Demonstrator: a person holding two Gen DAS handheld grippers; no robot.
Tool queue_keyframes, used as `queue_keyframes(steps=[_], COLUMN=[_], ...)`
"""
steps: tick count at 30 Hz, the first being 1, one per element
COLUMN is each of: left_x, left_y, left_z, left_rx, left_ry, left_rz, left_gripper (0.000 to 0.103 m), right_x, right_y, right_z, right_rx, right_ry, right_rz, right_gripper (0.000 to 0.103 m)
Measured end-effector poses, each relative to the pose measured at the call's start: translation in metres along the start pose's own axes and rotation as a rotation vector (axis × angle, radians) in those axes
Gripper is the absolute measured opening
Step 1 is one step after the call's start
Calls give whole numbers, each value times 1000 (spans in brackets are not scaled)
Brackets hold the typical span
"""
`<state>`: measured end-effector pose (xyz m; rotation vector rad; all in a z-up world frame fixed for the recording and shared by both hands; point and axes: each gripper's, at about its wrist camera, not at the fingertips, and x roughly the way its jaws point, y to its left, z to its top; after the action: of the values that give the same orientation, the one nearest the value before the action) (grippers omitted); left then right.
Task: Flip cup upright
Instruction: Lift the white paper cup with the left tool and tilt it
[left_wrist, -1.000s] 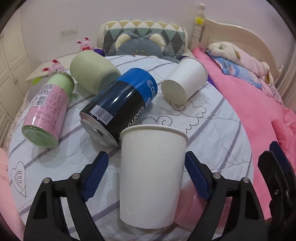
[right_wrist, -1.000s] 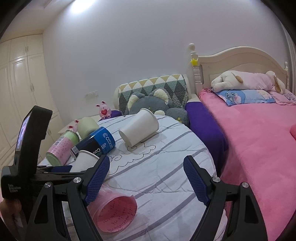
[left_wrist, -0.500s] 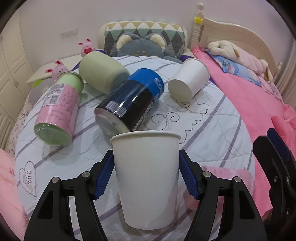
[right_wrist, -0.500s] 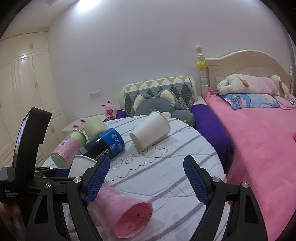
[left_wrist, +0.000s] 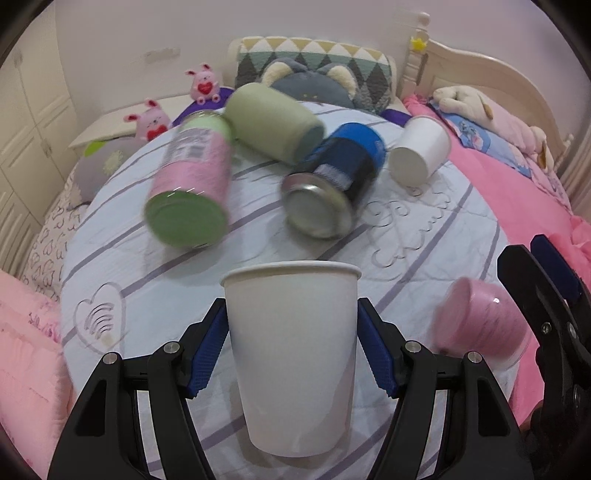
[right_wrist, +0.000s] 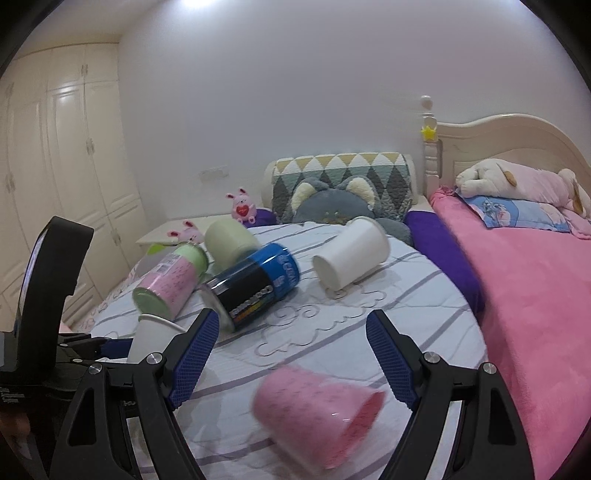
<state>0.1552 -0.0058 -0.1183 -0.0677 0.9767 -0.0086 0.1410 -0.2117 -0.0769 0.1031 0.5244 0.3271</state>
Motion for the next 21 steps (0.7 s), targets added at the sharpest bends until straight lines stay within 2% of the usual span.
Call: queue_keyframes(steps=[10, 12, 15, 17, 21], left_x=[0, 1, 7, 6, 1], left_y=[43, 47, 49, 52, 57], left_z=[-13, -13, -11, -11, -13], left_rx=[-41, -47, -52, -57, -67], left_ry=[-1, -1, 16, 14, -2], left_rz=[37, 19, 15, 10, -10], left_gripper=[71, 72, 78, 87, 93], right_x=[11, 14, 18, 20, 18], right_y=[48, 55, 59, 60, 61], right_z=[-7, -8, -9, -9, -7], right_rx=[-55, -64, -64, -59, -53], right_ry=[47, 59, 76, 84, 86], right_rz=[14, 2, -18, -28, -55], right_gripper=[83, 83, 83, 83, 83])
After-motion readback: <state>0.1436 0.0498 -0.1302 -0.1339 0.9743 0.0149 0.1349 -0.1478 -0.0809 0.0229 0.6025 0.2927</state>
